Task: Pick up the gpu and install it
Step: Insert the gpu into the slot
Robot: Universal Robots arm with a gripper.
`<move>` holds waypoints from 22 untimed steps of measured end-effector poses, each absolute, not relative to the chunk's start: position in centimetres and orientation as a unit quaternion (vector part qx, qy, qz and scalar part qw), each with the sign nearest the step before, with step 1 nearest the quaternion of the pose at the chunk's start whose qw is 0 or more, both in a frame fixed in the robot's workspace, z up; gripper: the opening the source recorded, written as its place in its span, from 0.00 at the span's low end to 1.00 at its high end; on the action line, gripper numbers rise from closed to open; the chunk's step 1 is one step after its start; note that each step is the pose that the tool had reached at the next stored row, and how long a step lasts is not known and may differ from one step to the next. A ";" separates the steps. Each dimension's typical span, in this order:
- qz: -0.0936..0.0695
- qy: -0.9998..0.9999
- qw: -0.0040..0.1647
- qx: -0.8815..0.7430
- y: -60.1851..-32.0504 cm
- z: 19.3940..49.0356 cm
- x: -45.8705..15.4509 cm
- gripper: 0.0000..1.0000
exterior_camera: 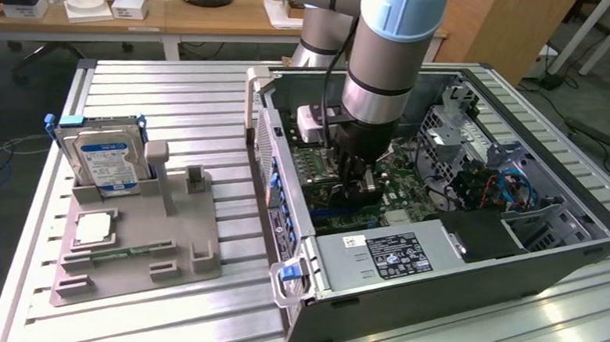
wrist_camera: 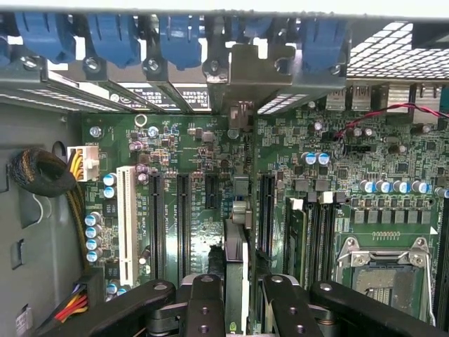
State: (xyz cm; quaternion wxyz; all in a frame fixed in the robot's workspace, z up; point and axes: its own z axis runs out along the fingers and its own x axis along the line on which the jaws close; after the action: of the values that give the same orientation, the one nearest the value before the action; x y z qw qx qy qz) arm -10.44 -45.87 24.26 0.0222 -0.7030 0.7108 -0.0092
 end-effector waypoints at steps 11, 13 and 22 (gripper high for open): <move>-0.009 0.710 0.022 -0.703 -45.9 23.9 -10.4 0.26; -0.009 0.710 0.022 -0.703 -45.9 23.8 -10.5 0.26; -0.009 0.710 0.022 -0.704 -45.9 23.4 -10.6 0.26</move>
State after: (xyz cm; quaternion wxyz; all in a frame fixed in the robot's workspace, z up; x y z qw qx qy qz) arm -10.64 -45.87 23.42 0.0224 -0.7035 0.7103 -0.0093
